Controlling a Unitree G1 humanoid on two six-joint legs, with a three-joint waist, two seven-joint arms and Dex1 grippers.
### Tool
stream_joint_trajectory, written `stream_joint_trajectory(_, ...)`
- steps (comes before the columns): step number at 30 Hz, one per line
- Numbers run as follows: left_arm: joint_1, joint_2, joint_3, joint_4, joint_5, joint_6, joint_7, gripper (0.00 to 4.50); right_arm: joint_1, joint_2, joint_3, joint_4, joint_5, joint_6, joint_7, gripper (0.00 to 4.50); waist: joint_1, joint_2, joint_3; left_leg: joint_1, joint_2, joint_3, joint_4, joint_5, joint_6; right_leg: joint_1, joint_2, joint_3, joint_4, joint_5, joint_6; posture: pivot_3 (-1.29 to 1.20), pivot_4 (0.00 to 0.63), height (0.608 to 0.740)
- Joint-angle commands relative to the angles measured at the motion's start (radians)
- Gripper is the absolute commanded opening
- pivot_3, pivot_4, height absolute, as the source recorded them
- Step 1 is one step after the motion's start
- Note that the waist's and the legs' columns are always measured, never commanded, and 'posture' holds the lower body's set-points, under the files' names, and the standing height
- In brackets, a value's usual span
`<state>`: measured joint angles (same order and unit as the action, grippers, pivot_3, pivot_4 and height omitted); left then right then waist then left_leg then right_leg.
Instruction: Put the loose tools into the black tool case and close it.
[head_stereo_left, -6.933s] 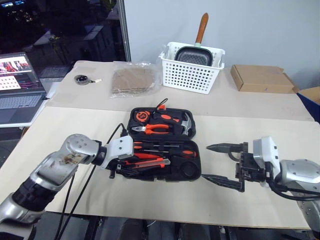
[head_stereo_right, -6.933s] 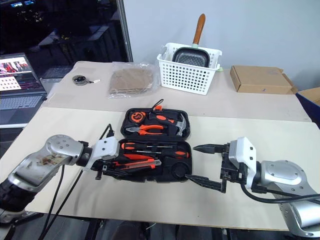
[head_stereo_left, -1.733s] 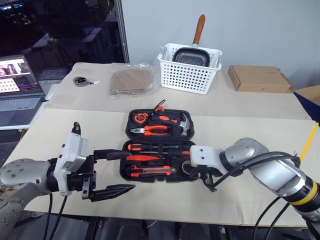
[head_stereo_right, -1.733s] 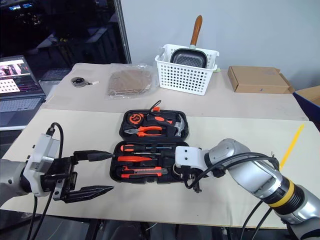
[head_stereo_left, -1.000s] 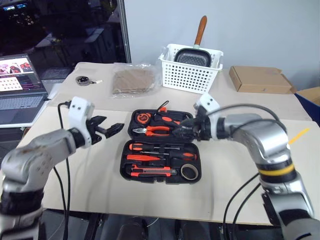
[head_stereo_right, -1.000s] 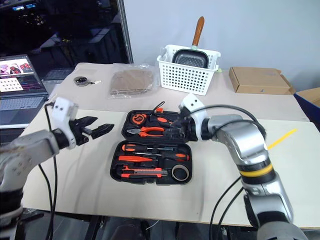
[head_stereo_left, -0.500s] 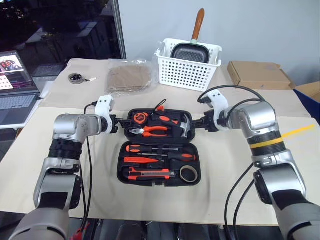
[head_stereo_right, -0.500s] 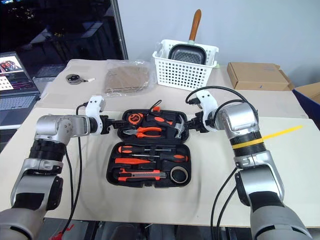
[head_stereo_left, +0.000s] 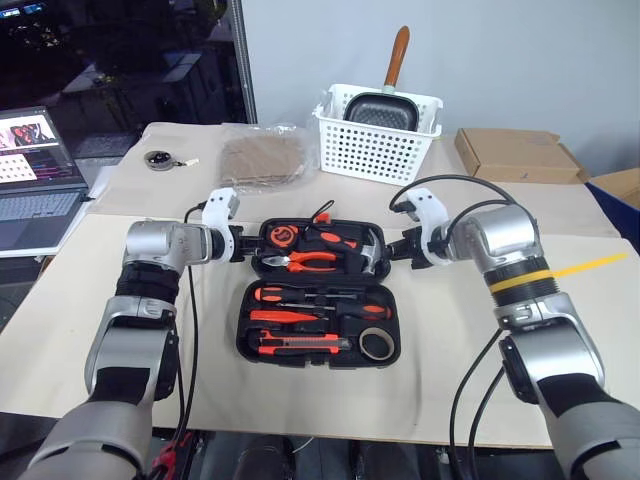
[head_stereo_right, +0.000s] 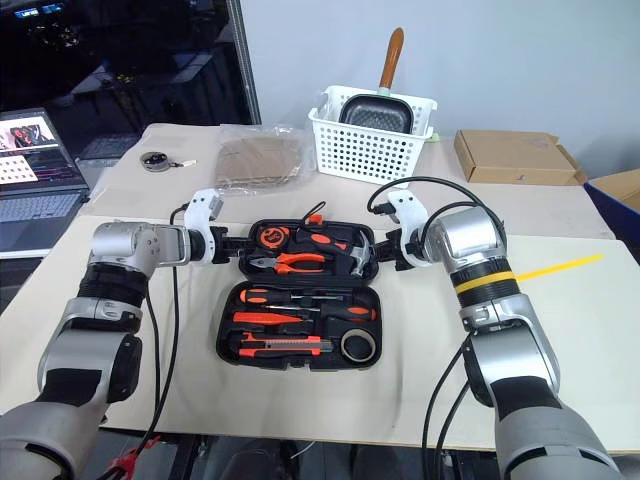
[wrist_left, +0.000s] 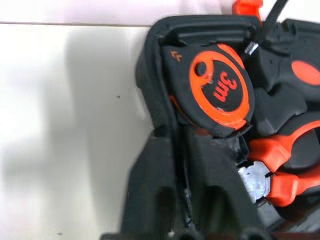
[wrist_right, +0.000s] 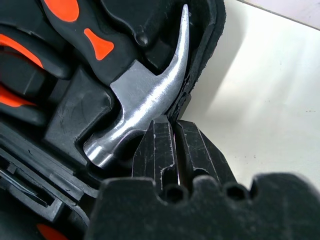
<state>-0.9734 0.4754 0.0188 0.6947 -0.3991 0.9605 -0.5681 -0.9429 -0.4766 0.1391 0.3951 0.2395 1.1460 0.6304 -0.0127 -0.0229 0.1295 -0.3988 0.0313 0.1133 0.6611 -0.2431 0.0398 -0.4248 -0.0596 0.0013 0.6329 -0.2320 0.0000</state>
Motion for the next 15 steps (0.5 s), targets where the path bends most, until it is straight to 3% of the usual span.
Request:
stream_joint_trajectory(1,-0.027,-0.024,0.002,-0.044,0.031,-0.170,-0.057,0.03,0.020,0.038,-0.070,-0.124,0.010,-0.162,-0.036,0.00,-0.001,0.000,0.000,-0.001,0.000,0.000,0.000,0.001,-0.001,-0.001,0.000,0.000,0.000,0.001,0.000,0.00,0.150,0.740)
stream_joint_trajectory(7,-0.019,-0.010,-0.051,-0.129,0.137,-0.454,-0.138,0.03,0.084,0.091,-0.159,-0.235,0.034,-0.460,-0.032,0.00,-0.006,0.000,0.000,-0.010,0.000,0.001,0.000,0.005,-0.007,-0.011,0.001,0.001,0.002,0.005,0.000,0.00,0.150,0.740)
stream_joint_trajectory(15,0.221,0.063,-0.127,-0.360,0.298,-0.807,-0.190,0.03,0.401,0.060,-0.150,-0.488,-0.064,-0.899,-0.011,0.00,-0.001,0.000,0.000,-0.016,0.000,0.002,-0.002,0.006,-0.009,-0.019,0.001,0.002,0.005,0.003,0.002,0.00,0.150,0.740)
